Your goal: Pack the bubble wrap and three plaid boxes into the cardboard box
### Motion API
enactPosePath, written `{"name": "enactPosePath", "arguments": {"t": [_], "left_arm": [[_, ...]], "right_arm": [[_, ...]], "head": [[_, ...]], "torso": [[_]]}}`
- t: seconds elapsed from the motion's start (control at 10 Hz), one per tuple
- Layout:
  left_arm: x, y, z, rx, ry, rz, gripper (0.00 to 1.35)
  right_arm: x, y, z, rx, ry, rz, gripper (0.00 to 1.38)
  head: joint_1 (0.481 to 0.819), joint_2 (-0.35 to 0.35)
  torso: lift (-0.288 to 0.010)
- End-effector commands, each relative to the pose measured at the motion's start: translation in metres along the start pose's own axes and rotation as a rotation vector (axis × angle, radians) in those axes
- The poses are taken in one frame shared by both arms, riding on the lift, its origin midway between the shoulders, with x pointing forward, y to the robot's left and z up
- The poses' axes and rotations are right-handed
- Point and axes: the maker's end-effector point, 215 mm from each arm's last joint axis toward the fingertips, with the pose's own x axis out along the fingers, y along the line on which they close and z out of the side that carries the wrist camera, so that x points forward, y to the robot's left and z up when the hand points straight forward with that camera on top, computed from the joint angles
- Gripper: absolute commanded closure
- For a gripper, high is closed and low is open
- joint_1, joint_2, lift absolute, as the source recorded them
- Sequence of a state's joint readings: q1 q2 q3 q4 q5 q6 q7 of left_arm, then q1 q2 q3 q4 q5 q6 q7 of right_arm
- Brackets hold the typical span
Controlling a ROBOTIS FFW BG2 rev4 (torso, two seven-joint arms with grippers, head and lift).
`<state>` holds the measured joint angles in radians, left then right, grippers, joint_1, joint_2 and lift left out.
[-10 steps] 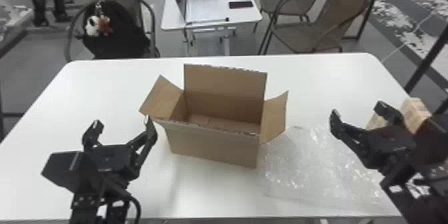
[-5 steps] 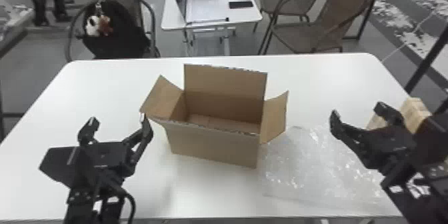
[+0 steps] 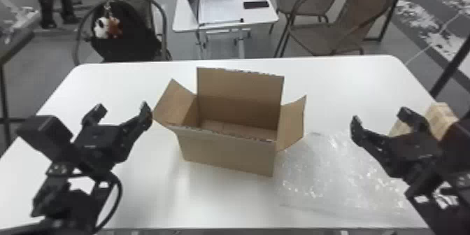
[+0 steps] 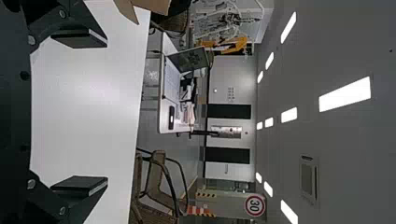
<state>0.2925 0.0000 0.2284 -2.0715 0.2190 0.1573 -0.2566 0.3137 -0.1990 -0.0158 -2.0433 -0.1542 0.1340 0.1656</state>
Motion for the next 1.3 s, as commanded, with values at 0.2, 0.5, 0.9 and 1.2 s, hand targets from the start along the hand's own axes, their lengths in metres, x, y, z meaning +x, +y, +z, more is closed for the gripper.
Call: {"name": "enactPosePath", "arguments": {"t": [0.2,0.5,0.9,1.2], "left_arm": [[0.016,-0.011,-0.031,-0.278,0.232,-0.098,0.18],[0.028,-0.02,-0.031,-0.315,0.288,-0.145,0.18],[0.035,-0.043,-0.04,-0.402,0.329,-0.217,0.48],[0.033,-0.046,-0.045,-0.432,0.348,-0.225,1.18]], "right_arm": [[0.001,0.0,-0.002,0.0,0.004,0.002,0.24],[0.004,0.003,-0.002,0.0,0.004,0.018,0.24],[0.004,0.003,-0.002,-0.002,0.004,0.022,0.24],[0.004,0.003,-0.004,0.002,0.006,0.022,0.24]], "head": [[0.684,0.079],[0.695,0.059],[0.694,0.036],[0.695,0.026]], "torso": [[-0.174],[-0.174],[-0.174],[-0.174]]}}
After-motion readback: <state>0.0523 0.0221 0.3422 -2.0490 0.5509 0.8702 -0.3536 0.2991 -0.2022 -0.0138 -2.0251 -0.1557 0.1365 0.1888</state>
